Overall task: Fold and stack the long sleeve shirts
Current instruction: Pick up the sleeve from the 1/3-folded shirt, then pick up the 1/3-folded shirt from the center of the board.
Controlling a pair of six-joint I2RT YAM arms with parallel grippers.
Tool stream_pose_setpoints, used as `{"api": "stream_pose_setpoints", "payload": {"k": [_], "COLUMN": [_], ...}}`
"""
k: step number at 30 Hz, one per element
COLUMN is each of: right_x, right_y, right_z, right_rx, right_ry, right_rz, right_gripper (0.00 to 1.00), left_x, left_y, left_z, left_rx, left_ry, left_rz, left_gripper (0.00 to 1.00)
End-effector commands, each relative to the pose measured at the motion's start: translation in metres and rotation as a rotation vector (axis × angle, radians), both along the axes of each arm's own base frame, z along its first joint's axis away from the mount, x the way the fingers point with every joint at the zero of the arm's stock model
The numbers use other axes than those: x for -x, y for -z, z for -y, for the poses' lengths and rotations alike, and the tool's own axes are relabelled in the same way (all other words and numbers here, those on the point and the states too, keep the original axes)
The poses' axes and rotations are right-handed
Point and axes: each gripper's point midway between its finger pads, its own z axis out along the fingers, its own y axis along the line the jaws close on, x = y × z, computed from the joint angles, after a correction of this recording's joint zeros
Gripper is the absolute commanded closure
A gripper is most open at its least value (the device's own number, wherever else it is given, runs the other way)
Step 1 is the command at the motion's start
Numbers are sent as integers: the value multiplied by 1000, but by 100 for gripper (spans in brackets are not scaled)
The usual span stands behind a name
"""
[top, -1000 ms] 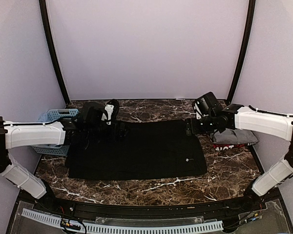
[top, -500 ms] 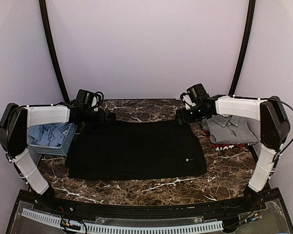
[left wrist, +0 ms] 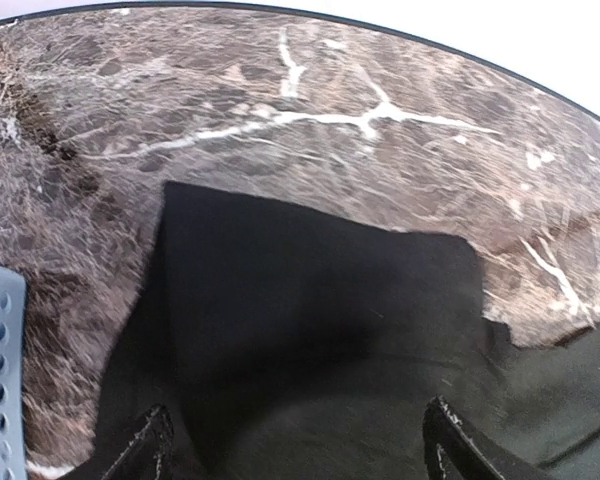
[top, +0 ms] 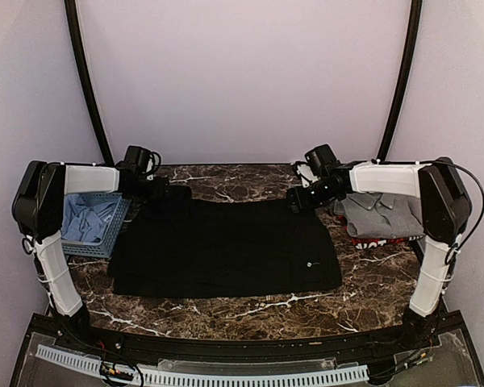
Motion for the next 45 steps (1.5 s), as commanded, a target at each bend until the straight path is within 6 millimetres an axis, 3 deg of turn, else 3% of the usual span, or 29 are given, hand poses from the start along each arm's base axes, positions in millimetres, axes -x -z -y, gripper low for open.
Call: {"api": "stream_pose_setpoints", "payload": {"k": [1,7,12,13,15,17,21,22,23,24,25,26,27,28,29,30,33,34,37,45], "right_x": [-9,-9,-8,-8,-8,-10,-18,-20,-23,-26,-29,-32,-38,-42,-47,-53,-69,-74,-83,-79], "right_y": [4,13,16,17,19,18,11,9,6,3,0,-4,-7,-10,-12,-16,-18,-17,-12,14], "right_z": [-3,2,4,5,7,11,24,27,29,31,32,32,36,38,41,42,46,46,46,34], "right_rx": [-9,4,5,7,15,27,38,36,35,35,37,37,54,63,68,66,62,61,92,193], "right_ry": [-11,-1,5,9,14,23,52,59,64,68,70,68,83,89,94,98,92,81,18,-250], "right_rz": [5,-16,-22,-23,-23,-16,10,16,24,36,48,58,79,92,102,117,132,133,152,172], "right_gripper": [23,23,24,24,25,25,25,24,24,24,24,24,23,23,23,23,23,23,23,23], "left_x": [-14,-22,-27,-26,-26,-23,-6,-2,7,13,23,30,40,48,57,65,91,101,126,195], "left_y": [7,27,26,25,22,15,-17,-36,-40,-62,-63,-86,-89,-107,-109,-127,-145,-161,-179,-244], "left_z": [-14,-7,3,6,7,9,19,21,26,28,33,35,38,38,40,41,44,45,45,44], "left_rx": [18,72,157,175,195,208,269,287,321,340,373,390,414,427,446,454,483,490,507,545], "left_ry": [-12,37,86,97,103,112,158,172,192,208,226,243,254,266,277,291,326,344,372,458], "left_rz": [-21,-57,-41,-43,-41,-43,-29,-1,-13,25,15,59,52,88,78,115,124,154,161,254], "left_gripper": [16,32,62,76,93,100,100,100,100,100,100,100,100,100,100,100,100,100,100,100]}}
